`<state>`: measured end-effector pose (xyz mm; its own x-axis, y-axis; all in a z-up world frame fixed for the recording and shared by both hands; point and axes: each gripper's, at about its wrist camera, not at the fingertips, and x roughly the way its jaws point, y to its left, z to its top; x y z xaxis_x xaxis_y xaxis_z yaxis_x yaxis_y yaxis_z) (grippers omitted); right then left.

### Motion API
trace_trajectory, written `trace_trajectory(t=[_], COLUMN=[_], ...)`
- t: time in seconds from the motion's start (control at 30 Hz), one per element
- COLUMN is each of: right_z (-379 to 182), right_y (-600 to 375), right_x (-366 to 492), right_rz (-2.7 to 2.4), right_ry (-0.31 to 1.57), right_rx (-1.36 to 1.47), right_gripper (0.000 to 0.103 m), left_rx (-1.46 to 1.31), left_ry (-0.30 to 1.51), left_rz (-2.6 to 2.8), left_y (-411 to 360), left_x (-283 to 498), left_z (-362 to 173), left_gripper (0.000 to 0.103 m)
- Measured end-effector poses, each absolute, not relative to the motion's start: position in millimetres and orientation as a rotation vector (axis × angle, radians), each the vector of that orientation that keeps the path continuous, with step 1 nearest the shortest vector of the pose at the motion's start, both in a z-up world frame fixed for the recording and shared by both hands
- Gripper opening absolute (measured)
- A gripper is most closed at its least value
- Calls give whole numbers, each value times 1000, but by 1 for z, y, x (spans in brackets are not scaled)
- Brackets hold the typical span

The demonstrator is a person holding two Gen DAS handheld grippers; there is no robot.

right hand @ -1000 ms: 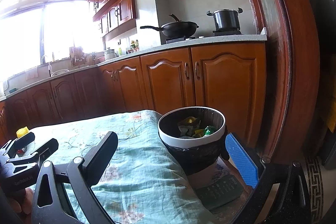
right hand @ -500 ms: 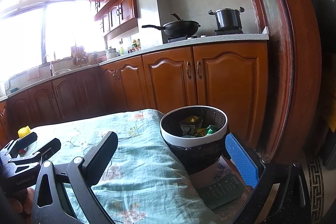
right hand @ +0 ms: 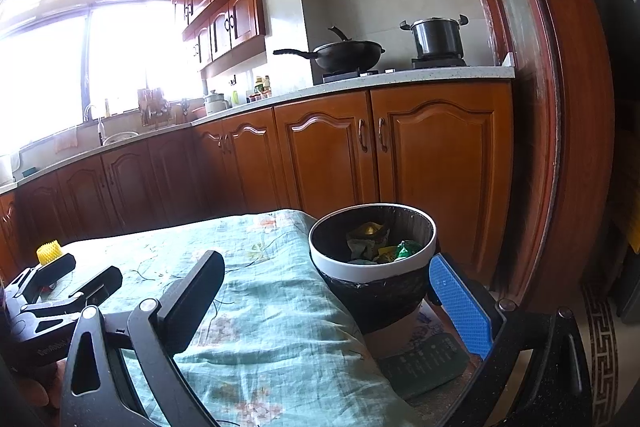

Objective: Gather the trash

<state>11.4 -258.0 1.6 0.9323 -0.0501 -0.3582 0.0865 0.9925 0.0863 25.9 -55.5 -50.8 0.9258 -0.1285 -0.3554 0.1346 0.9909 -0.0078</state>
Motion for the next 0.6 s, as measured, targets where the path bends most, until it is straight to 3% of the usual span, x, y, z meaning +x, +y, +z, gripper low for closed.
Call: trace_trajectory(t=[0.6], right_z=[3], right_y=[-259], right_x=[14], right_rz=[-58], right_ry=[363], right_rx=[104], right_gripper=[103], left_rx=[19], left_ry=[363], left_rz=[-142], left_y=[-52], left_x=[30], left_z=[-50], left_gripper=[102])
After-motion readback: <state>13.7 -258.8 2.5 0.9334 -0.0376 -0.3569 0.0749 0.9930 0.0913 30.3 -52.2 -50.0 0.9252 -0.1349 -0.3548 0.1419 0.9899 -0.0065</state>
